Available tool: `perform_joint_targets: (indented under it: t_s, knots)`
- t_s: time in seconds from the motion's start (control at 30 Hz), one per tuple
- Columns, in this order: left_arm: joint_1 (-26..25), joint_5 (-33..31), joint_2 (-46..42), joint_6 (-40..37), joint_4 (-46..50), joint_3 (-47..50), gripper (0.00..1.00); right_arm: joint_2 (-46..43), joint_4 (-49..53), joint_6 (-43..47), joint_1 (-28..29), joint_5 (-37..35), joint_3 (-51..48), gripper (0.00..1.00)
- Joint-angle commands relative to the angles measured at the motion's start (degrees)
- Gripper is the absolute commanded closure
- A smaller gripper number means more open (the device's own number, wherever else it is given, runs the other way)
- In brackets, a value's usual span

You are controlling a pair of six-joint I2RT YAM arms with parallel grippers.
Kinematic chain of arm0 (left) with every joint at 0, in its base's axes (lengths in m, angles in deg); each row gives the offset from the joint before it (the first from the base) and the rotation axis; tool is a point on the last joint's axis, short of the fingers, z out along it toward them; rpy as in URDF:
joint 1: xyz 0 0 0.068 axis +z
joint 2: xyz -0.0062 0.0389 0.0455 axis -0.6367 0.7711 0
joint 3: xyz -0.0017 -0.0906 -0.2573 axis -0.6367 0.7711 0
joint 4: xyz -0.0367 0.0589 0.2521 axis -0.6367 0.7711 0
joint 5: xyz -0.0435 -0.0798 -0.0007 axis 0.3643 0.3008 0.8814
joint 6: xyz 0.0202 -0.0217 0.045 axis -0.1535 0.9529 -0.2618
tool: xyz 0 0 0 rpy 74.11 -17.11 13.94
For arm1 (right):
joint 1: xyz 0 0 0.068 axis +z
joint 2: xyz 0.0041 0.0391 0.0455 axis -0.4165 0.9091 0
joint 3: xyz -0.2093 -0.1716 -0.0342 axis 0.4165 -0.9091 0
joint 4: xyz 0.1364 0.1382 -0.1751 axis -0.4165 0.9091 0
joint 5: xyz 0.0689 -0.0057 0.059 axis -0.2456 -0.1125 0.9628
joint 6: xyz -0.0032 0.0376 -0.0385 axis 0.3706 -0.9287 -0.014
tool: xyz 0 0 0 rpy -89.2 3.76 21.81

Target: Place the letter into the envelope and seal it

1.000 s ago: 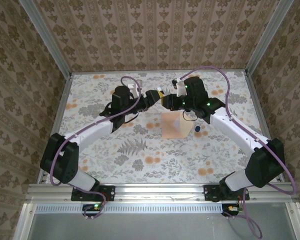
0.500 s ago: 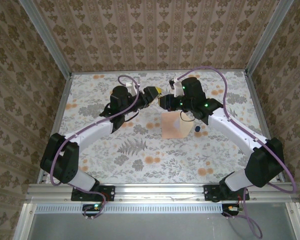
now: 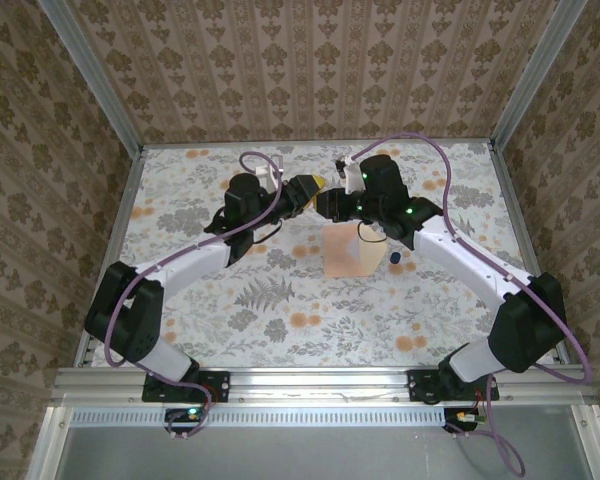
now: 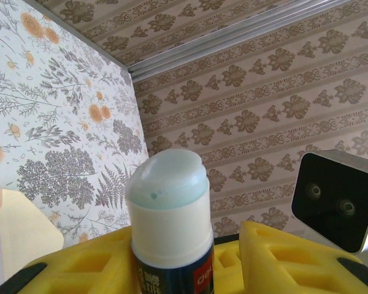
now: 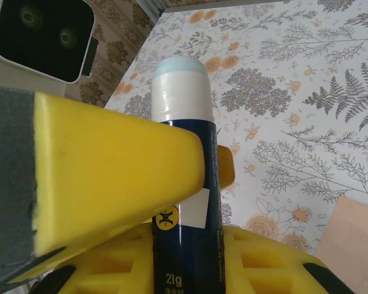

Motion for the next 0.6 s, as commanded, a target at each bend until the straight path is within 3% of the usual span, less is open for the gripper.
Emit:
perform_joint_targets:
  t_s: [0.0,0.2,0.57]
  knots:
    - [-0.59,0.67,0.50,0.73,-2.62,0.21,0.58,-0.13,-2.33,0.00,0.61,-1.80,0.79,0.94]
    - [-0.77,0.68,0.69,1.43,-3.49,0.55,0.75,-0.75,-2.34,0.64,0.87,-3.09,0.61,0.94]
    - [-0.34,0.97,0.53,1.35,-3.50,0.48,0.92,-1.15,-1.42,1.31,0.96,-4.02,0.52,0.82]
